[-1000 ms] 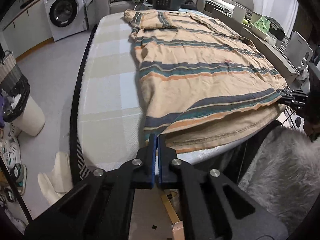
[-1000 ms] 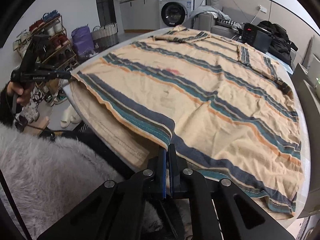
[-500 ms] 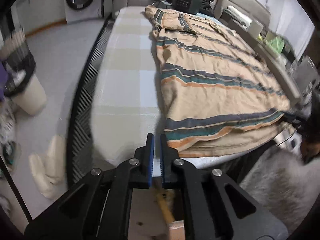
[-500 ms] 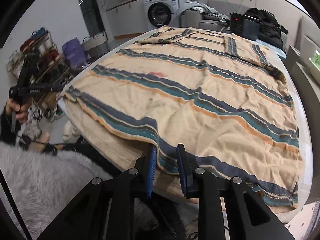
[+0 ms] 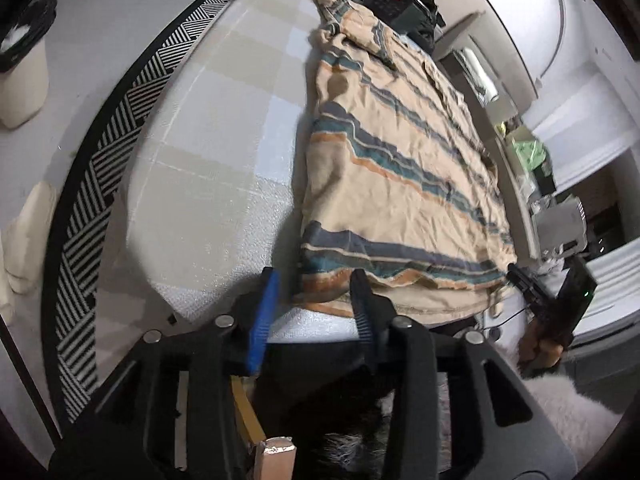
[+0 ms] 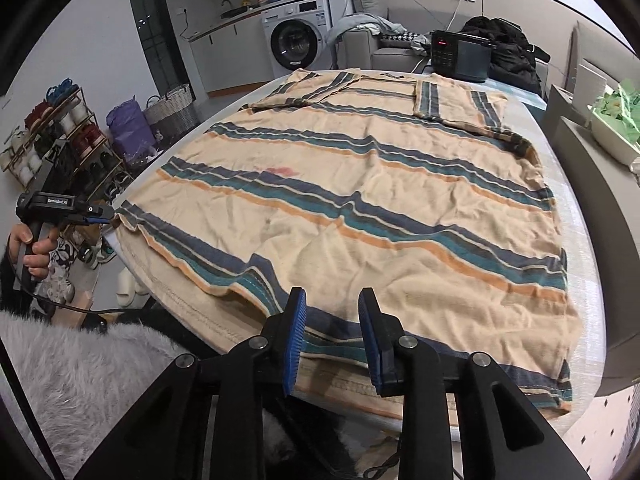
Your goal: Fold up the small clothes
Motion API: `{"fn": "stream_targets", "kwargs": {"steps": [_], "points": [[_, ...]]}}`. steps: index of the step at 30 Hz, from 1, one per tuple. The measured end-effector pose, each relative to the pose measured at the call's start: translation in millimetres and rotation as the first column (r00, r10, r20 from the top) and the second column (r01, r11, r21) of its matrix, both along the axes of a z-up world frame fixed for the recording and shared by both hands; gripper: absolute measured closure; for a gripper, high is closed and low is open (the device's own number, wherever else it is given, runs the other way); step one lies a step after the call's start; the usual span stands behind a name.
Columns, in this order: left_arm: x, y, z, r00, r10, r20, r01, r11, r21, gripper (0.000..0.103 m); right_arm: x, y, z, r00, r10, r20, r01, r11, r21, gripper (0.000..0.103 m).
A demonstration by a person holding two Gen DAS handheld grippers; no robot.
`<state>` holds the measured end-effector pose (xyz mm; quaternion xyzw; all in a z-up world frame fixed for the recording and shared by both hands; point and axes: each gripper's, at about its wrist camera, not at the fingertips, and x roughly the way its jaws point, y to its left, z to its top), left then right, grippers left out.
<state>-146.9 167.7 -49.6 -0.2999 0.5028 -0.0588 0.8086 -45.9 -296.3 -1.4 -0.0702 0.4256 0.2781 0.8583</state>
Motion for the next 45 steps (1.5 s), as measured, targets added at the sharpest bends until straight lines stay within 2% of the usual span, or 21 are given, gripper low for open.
{"fn": "stream_targets", "kwargs": {"steps": [3, 6, 8, 9, 10, 11, 14, 16, 17, 21, 25, 27, 29, 31, 32, 35, 39, 41, 42, 43, 45], "points": [[1.0, 0.6, -2.1, 1.0, 0.014, 0.015, -0.013, 0.999, -0.031, 0.06, 2.0, -3.5, 1.2, 1.0, -0.009, 0.003, 0.009, 1.0, 0.008, 0.075], [5.7, -4.9, -4.8, 0.999, 0.011, 0.048, -0.008, 0.998, -0.066, 0.059, 4.0, -6.2, 0.4, 1.0, -0.017, 0.002, 0.017, 1.0, 0.017, 0.075], [11.7, -13.9, -5.9, 0.997, 0.01, 0.072, -0.006, 0.998, -0.063, 0.06, 4.9, -8.0, -1.0, 1.0, -0.021, -0.001, 0.021, 1.0, 0.022, 0.075], [14.5, -19.0, -6.1, 0.997, 0.006, 0.073, -0.003, 0.999, -0.047, 0.064, 5.1, -9.0, -1.2, 1.0, -0.024, -0.001, 0.024, 0.999, 0.022, 0.075], [17.5, -23.5, -7.6, 0.998, -0.005, 0.063, 0.008, 0.999, -0.038, 0.086, 5.3, -12.4, -1.4, 1.0, -0.029, -0.002, 0.029, 0.999, 0.023, 0.075], [20.8, -29.7, -10.3, 0.999, -0.013, 0.051, 0.014, 1.0, -0.023, 0.096, 5.5, -16.6, -0.9, 0.999, -0.034, -0.002, 0.034, 0.999, 0.026, 0.075], [20.9, -32.7, -6.3, 0.996, 0.012, 0.086, -0.011, 1.0, -0.014, 0.096, 5.6, -43.0, 6.4, 0.996, -0.084, -0.001, 0.084, 0.995, 0.052, 0.074], [20.6, -31.2, -0.5, 0.994, 0.016, 0.108, -0.014, 1.0, -0.025, 0.097, 6.4, -77.4, 13.0, 0.986, -0.165, -0.021, 0.166, 0.982, 0.094, 0.063], [19.0, -28.7, 4.5, 0.992, 0.021, 0.127, -0.017, 0.999, -0.033, 0.097, 6.0, -91.0, 15.0, 0.98, -0.2, -0.025, 0.201, 0.973, 0.109, 0.062], [18.1, -22.1, 14.3, 0.988, 0.038, 0.152, -0.032, 0.999, -0.04, 0.097, 8.9, -148.6, 11.9, 0.932, -0.35, -0.098, 0.362, 0.915, 0.176, 0.06], [20.0, -19.1, 9.4, 0.99, 0.043, 0.132, -0.038, 0.998, -0.045, 0.097, 19.4, -174.9, -5.8, 0.893, -0.403, -0.2, 0.441, 0.872, 0.214, 0.061], [20.6, -17.7, 5.7, 0.992, 0.05, 0.12, -0.045, 0.998, -0.048, 0.097, 23.1, -177.8, -13.6, 0.882, -0.409, -0.235, 0.456, 0.867, 0.203, 0.06], [19.6, -16.3, 2.4, 0.992, 0.053, 0.115, -0.048, 0.998, -0.05, 0.097, 24.7, -173.1, -16.6, 0.884, -0.401, -0.239, 0.447, 0.876, 0.182, 0.06], [19.5, -16.4, -0.1, 0.992, 0.054, 0.111, -0.049, 0.998, -0.047, 0.097, 24.9, -162.1, -16.5, 0.892, -0.403, -0.205, 0.434, 0.891, 0.134, 0.061], [19.5, -16.6, -0.8, 0.993, 0.052, 0.11, -0.048, 0.998, -0.045, 0.097, 25.0, -154.5, -15.1, 0.898, -0.405, -0.169, 0.422, 0.903, 0.081, 0.061], [19.5, -17.9, -2.4, 0.993, 0.047, 0.109, -0.044, 0.999, -0.03, 0.097, 27.6, -141.0, -16.7, 0.904, -0.417, -0.096, 0.416, 0.909, -0.033, 0.061], [19.9, -18.5, -4.9, 0.994, 0.046, 0.103, -0.044, 0.999, -0.028, 0.097, 32.6, -136.7, -18.3, 0.91, -0.405, -0.087, 0.405, 0.914, -0.009, 0.06], [20.0, -19.1, -5.6, 0.994, 0.045, 0.102, -0.042, 0.999, -0.024, 0.096, 37.0, -136.2, -19.0, 0.914, -0.398, -0.079, 0.399, 0.917, -0.003, 0.067], [20.3, -19.3, -5.8, 0.994, 0.045, 0.101, -0.043, 0.999, -0.022, 0.096, 38.0, -134.4, -19.4, 0.914, -0.4, -0.068, 0.4, 0.916, -0.019, 0.095], [20.6, -20.1, -5.5, 0.994, 0.046, 0.101, -0.043, 0.999, -0.022, 0.096, 39.0, -133.1, -20.2, 0.911, -0.406, -0.067, 0.404, 0.914, -0.045, 0.098], [20.4, -20.3, -4.8, 0.993, 0.046, 0.105, -0.044, 0.999, -0.023, 0.096, 41.1, -135.5, -17.4, 0.912, -0.391, -0.122, 0.396, 0.918, 0.015, 0.099]]}}
